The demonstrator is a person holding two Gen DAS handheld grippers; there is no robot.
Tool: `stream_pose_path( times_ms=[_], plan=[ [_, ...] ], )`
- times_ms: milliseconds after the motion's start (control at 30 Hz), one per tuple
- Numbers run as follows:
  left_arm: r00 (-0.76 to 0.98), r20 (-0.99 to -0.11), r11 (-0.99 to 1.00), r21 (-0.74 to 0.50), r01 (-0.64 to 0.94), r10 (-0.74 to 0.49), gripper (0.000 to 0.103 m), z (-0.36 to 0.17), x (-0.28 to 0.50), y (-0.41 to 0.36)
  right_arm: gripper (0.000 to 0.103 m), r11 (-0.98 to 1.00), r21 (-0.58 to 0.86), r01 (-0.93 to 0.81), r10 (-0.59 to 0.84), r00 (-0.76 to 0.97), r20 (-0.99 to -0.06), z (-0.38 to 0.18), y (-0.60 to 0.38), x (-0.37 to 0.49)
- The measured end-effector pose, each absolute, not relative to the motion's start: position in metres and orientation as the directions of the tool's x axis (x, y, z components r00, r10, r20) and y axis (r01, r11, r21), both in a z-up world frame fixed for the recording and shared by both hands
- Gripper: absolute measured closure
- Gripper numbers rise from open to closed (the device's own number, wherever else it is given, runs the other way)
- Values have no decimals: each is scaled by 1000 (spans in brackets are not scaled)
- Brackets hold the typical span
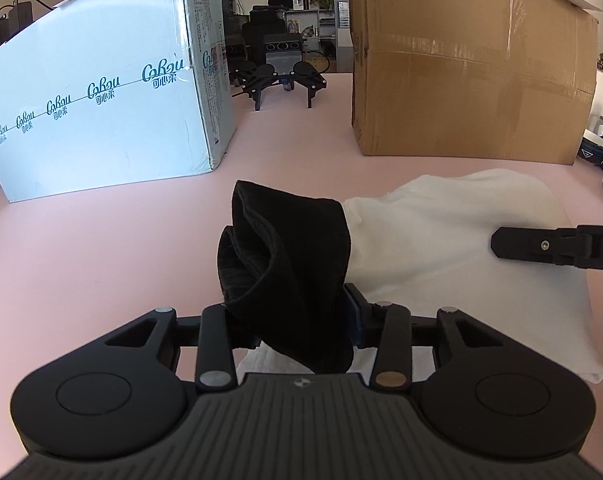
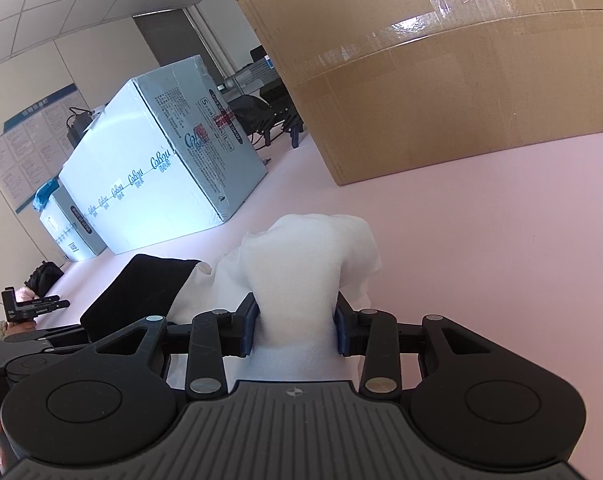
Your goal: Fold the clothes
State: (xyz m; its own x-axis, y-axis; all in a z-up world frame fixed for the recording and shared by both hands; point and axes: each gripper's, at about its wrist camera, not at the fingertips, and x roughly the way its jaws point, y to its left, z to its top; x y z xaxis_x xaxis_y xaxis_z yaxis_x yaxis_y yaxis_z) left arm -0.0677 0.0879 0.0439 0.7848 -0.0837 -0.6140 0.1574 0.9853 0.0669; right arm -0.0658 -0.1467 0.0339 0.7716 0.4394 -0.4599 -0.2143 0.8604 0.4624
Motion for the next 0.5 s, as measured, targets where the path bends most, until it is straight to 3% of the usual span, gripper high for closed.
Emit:
stream_pose_path(
  times_ms=[33, 100, 167, 267, 367, 500],
  plan=[
    [783, -616, 985, 68, 156, -81, 54, 43, -67, 90, 56, 859, 467, -211, 440, 772, -460, 33, -149, -66],
    [784, -617, 987, 72, 144, -69, 35, 43, -65, 95, 45, 856, 473, -208, 436, 782, -445, 34, -152, -67],
    [793, -607, 989, 85, 123, -46, 26, 46, -64, 104, 32, 853, 477, -211, 431, 801, -416, 37, -157, -69],
    [793, -609, 992, 89, 90, -17, 21, 52, -62, 119, 19, 846, 482, -227, 427, 831, -357, 46, -165, -75],
    [779, -625, 995, 33, 92, -51, 19, 59, -64, 133, 16, 848, 478, -229, 415, 848, -330, 52, -173, -77],
    [785, -619, 993, 59, 101, -43, 18, 64, -71, 135, 16, 841, 502, -201, 415, 835, -361, 47, -182, -72]
  ],
)
